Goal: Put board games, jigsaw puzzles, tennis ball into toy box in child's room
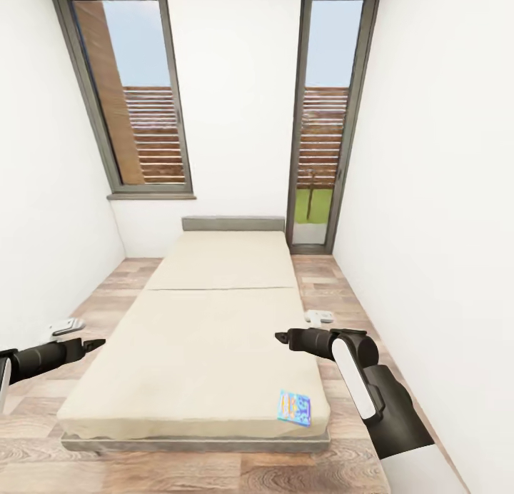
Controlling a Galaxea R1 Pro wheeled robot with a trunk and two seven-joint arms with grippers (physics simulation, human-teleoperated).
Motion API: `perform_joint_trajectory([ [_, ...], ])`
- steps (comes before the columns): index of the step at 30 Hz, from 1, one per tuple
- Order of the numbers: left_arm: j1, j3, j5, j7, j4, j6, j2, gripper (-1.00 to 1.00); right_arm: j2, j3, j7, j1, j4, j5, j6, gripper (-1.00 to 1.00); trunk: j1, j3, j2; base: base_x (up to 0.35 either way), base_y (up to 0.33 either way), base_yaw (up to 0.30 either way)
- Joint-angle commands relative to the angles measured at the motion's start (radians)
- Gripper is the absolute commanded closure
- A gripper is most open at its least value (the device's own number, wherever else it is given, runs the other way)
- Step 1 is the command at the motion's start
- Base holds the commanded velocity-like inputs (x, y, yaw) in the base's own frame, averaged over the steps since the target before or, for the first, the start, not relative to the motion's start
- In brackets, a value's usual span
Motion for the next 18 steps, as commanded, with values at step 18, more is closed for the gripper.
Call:
perform_joint_trajectory([
  [18, -0.001, 0.002, -0.010, -0.010, -0.004, 0.003, 0.000, -1.00, 0.000, 0.000, -0.002, -0.001, 0.004, -0.001, 0.002, -1.00, 0.001, -0.001, -0.002, 0.027, 0.134, -0.022],
])
